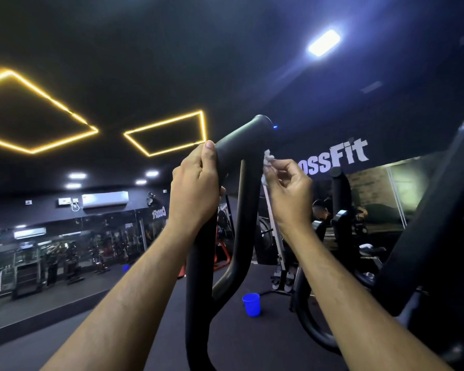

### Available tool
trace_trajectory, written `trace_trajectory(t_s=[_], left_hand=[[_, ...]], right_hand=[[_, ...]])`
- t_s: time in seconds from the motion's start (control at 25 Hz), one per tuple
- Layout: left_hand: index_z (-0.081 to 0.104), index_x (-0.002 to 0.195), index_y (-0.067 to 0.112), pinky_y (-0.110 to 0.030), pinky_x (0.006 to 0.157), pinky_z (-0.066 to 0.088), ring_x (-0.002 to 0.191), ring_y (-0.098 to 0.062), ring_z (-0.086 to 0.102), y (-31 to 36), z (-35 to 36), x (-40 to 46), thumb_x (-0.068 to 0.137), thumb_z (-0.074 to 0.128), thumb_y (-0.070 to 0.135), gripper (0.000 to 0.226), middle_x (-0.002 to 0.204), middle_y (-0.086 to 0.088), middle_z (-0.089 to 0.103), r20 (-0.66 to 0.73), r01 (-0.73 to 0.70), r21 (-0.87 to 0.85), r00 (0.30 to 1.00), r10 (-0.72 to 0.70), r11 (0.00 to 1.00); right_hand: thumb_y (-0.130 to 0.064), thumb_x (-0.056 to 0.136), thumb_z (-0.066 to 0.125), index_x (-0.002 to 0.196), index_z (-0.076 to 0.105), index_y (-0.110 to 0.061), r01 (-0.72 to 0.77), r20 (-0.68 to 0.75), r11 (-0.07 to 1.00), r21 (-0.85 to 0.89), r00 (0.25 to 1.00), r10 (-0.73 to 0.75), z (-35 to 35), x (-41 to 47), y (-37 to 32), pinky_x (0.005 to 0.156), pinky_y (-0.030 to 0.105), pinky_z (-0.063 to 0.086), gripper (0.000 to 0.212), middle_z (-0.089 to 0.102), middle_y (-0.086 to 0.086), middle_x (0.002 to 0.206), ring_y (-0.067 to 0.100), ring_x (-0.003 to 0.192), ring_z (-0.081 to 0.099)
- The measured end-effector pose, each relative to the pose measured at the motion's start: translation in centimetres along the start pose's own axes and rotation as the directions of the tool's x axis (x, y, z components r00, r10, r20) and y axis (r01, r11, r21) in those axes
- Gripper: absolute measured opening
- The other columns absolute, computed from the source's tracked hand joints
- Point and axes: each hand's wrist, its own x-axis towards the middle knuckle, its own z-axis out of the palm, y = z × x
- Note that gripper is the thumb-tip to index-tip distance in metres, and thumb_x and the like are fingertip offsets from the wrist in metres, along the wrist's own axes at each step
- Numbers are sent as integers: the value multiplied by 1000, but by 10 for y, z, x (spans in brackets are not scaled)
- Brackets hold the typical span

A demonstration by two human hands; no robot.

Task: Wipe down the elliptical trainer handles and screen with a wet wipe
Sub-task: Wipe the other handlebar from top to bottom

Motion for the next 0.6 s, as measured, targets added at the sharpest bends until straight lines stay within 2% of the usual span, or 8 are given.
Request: trace_trajectory(t_s=[0.08,0.2,0.28,0.32,0.48,0.56,0.6], left_hand=[[61,88,25,-30,58,47,53,-14,67,1,0,0,112,29,44,44,78,-3,71,11,-5,5,1000,5,1000],[60,85,30,-39,66,54,56,-16,69,-1,0,0,110,27,48,44,77,-2,71,14,-12,4,1000,12,1000],[57,80,40,-47,74,57,63,-22,71,-2,-1,-1,107,26,52,43,75,1,70,22,-10,7,1000,10,1000],[56,78,43,-50,77,57,68,-26,71,-2,-1,-1,106,25,54,42,75,2,69,29,-3,4,1000,3,1000],[54,78,49,-55,79,57,79,-36,71,-1,-1,0,103,24,57,41,76,4,66,34,-4,5,999,4,1000],[53,83,50,-55,80,57,83,-38,70,-2,-1,1,103,22,58,38,78,3,65,45,-12,4,999,12,1000],[53,83,48,-55,81,56,85,-39,70,-2,-1,1,102,22,59,38,80,1,66,49,-8,-2,999,8,1000]], right_hand=[[-7,95,69,91,70,-17,-22,27,1000,17,999,21,-6,4,-4,74,21,52,11,74,-10,84,0,76,68],[-1,96,65,92,68,-12,49,-169,981,190,985,-17,9,21,-23,74,18,52,12,73,-9,81,-1,75,68],[-5,97,65,92,66,-17,65,-245,985,161,969,-24,26,19,-28,72,16,51,13,72,-9,85,-4,75,67],[-9,98,65,90,66,-19,37,-237,992,123,971,-7,31,11,-23,71,16,50,12,71,-8,84,-2,73,65],[-21,99,66,82,67,-22,-127,-31,992,-20,991,126,6,-5,1,69,27,49,17,67,-8,72,5,68,61],[-22,97,69,82,68,-21,-102,-48,995,-19,994,101,1,6,-6,73,29,50,15,69,-7,74,5,70,62],[-22,96,70,83,69,-21,-107,-102,992,59,988,113,7,14,-10,74,30,52,13,69,-8,74,5,72,63]])
